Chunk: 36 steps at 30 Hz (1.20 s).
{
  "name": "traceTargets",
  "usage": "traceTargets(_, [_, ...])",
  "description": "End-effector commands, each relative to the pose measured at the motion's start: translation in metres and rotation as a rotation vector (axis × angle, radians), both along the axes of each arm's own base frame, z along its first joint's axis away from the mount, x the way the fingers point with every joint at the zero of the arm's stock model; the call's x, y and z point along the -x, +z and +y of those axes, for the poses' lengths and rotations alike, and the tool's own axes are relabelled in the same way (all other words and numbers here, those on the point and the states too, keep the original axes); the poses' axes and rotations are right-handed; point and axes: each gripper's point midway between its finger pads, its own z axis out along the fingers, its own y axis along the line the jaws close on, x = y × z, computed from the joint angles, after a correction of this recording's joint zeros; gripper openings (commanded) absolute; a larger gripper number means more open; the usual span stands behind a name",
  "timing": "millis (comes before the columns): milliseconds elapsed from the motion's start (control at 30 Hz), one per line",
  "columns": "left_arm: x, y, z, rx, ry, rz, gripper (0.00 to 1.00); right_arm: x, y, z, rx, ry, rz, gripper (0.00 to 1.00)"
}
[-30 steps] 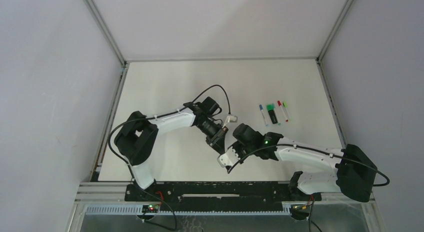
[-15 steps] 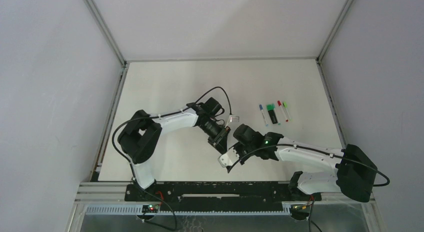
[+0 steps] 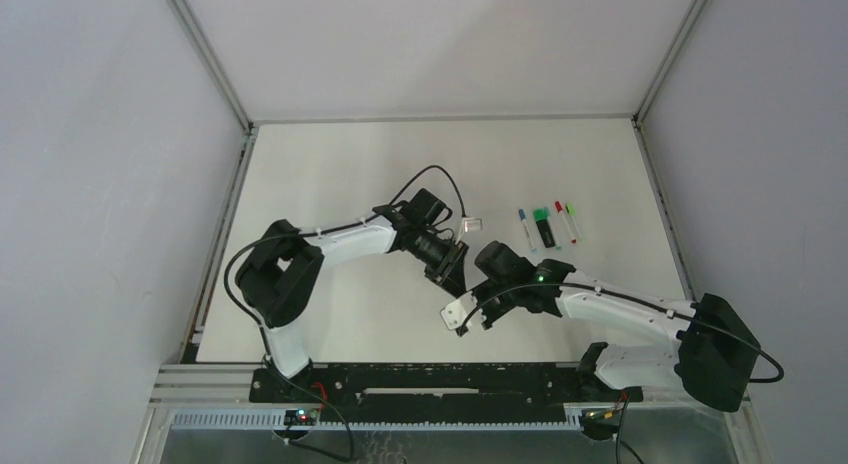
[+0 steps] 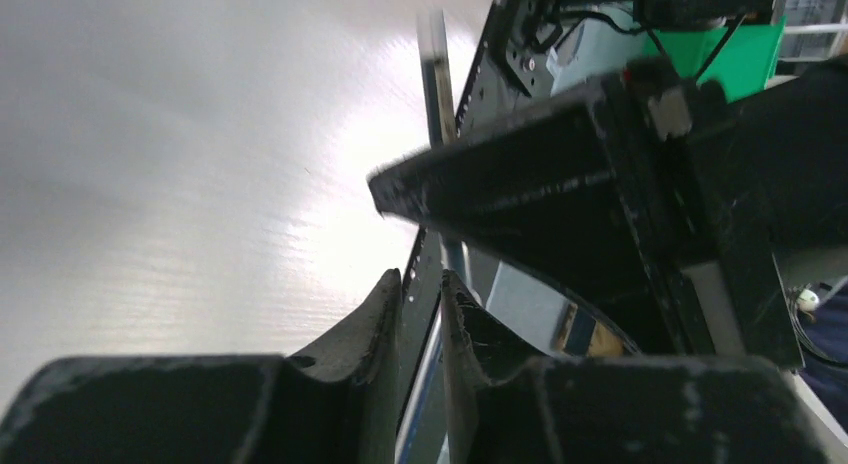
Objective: Insert the pens into the pen caps
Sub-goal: Insert the pen cap onto the pen, then press the pen cap onto the pen.
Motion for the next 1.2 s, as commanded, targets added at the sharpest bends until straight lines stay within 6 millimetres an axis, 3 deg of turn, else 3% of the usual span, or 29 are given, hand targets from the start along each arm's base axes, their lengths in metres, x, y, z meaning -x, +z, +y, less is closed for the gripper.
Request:
traceTargets(0, [-0.025,0.032,-0.012,0.116,0.051,-0.139,0.26,0.002,0.035,0.027,-0.172,0.039,0.027,0.0])
traceTargets(267, [-0.035,0.061,0.004,0.15,0.133,-0.224,0.43,-0.001,0.046,0.023,-0.215,0.015,0.058,0.0])
traceTargets(400, [-0.053,0.083,0.021,0.166,0.238,-0.353,0.5,0.006,0.06,0.022,-0.28,0.017,0.125,0.0])
traceTargets(633, [-0.067,0.176,0.044,0.442,0.398,-0.783,0.63,0.012,0.092,0.016,-0.393,-0.022,0.258,0.0])
traceTargets(767, [-0.056,0.215,0.056,0.604,0.428,-0.963,0.69,0.013,0.115,0.013,-0.47,-0.067,0.358,0.0])
traceTargets(933, [-0.026,0.243,0.074,0.822,0.407,-1.165,0.88,0.018,0.148,0.01,-0.594,-0.089,0.509,0.0])
traceTargets(1000, [-0.017,0.247,0.081,0.882,0.42,-1.21,0.98,0.017,0.163,0.006,-0.663,-0.095,0.589,0.0])
traceTargets(1167, [0.002,0.246,0.081,0.969,0.349,-1.23,1.0,0.015,0.189,-0.001,-0.778,-0.121,0.749,0.0])
